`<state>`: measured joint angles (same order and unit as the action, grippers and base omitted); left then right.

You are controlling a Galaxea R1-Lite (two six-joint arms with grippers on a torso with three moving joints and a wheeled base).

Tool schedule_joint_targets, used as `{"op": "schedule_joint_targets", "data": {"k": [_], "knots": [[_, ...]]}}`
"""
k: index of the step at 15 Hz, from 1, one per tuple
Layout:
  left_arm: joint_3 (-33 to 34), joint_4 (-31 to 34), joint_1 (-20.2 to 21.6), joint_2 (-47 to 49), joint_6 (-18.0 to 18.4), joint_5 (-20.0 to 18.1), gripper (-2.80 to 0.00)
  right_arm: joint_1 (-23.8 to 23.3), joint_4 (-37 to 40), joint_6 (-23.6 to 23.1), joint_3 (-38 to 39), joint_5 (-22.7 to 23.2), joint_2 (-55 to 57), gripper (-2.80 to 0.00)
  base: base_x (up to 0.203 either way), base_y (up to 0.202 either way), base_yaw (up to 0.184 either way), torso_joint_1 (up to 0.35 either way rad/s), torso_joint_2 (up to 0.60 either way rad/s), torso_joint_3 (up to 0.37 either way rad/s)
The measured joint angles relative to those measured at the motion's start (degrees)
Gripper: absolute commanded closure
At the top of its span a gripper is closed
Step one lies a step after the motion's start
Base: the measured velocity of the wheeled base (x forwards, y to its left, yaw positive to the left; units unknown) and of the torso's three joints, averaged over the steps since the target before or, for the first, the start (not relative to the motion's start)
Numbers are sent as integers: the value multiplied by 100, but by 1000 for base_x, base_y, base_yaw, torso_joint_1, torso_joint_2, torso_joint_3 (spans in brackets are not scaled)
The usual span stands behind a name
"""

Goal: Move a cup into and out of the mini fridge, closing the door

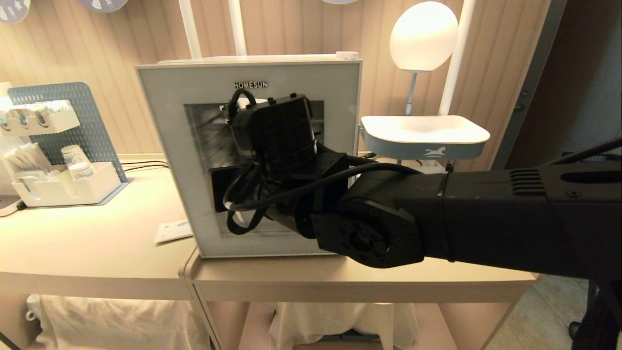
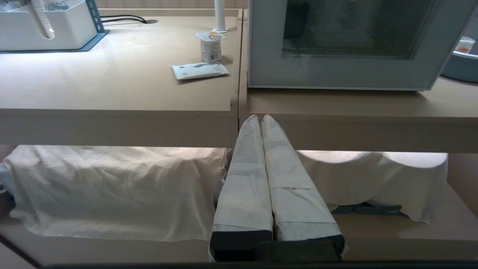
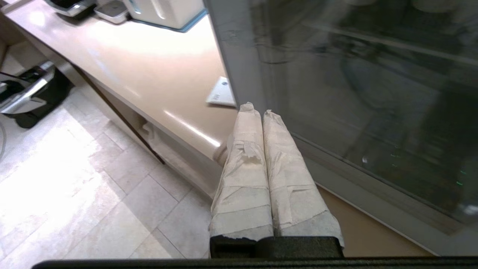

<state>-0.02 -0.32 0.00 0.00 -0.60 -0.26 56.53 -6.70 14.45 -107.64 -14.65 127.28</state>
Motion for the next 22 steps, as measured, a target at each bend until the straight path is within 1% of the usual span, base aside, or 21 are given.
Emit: {"op": "schedule_joint_targets", "data": {"k": [2,3,5,7,10,13,15,17,18,20,21,22], "knots": [[0,-1,0,0,0,-3,0,12,-24,-31,556,-98,-279,0,0,0,0,0,0,0],[0,2,0,0,0,-1,0,7,-39,-36,883,-225,-527,0,0,0,0,0,0,0],[0,-1,0,0,0,-1,0,-114,-82,-42,1766,-668,-1258,0,0,0,0,0,0,0],[0,1,0,2,0,-1,0,-475,-118,-62,2599,-1175,-2208,0,0,0,0,0,0,0],[1,2,0,2,2,2,0,-1336,132,-216,3630,-2061,-4029,0,0,0,0,0,0,0],[2,2,0,1,-1,2,0,-2258,627,-461,4576,-3005,-6253,0,0,0,0,0,0,0],[2,2,0,2,0,0,0,-3141,898,-810,5237,-3539,-7810,0,0,0,0,0,0,0],[2,-1,0,0,0,2,0,-4010,1051,-1166,5958,-3877,-9205,0,0,0,0,0,0,0],[2,-1,0,1,0,-3,0,-4356,997,-1250,6414,-4103,-9786,0,0,0,0,0,0,0],[2,-1,0,0,0,-1,0,-4801,766,-1489,7318,-4632,-10512,0,0,0,0,0,0,0],[2,2,0,0,1,-1,0,-4994,663,-1659,7577,-4749,-10696,0,0,0,0,0,0,0],[2,0,0,0,0,1,0,-5240,594,-1775,7709,-4672,-10811,0,0,0,0,0,0,0]]}}
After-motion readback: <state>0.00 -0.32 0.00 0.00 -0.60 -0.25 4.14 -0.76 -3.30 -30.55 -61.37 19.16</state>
